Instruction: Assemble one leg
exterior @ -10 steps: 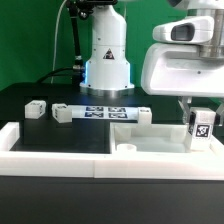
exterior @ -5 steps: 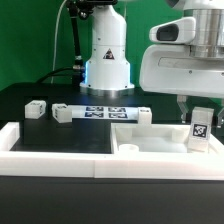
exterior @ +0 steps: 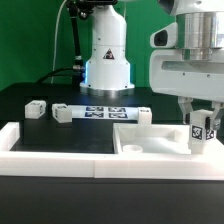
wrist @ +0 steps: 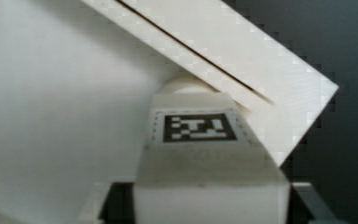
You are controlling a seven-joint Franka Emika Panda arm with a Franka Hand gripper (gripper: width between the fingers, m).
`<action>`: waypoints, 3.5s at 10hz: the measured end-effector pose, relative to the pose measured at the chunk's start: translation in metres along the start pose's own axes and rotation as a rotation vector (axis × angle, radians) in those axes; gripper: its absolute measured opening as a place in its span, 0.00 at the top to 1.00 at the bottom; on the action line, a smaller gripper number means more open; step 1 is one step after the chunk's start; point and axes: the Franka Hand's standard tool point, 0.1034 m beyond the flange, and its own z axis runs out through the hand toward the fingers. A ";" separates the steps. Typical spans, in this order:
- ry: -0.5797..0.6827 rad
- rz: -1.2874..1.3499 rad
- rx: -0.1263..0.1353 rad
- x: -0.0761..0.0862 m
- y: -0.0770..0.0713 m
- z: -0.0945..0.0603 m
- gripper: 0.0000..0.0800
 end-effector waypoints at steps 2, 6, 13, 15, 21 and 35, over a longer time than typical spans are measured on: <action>-0.003 0.161 -0.005 -0.002 0.000 0.000 0.64; -0.031 0.388 -0.005 -0.003 0.001 0.000 0.64; -0.029 -0.017 0.005 -0.004 -0.001 0.001 0.19; -0.028 -0.213 0.006 -0.006 -0.001 0.001 0.19; 0.003 -0.893 -0.025 -0.008 -0.005 -0.003 0.19; 0.019 -0.549 -0.012 -0.002 -0.003 0.000 0.64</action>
Offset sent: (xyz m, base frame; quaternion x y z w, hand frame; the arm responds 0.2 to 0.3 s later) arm 0.0021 0.0016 0.0020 -0.0134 -0.0236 0.2069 0.9780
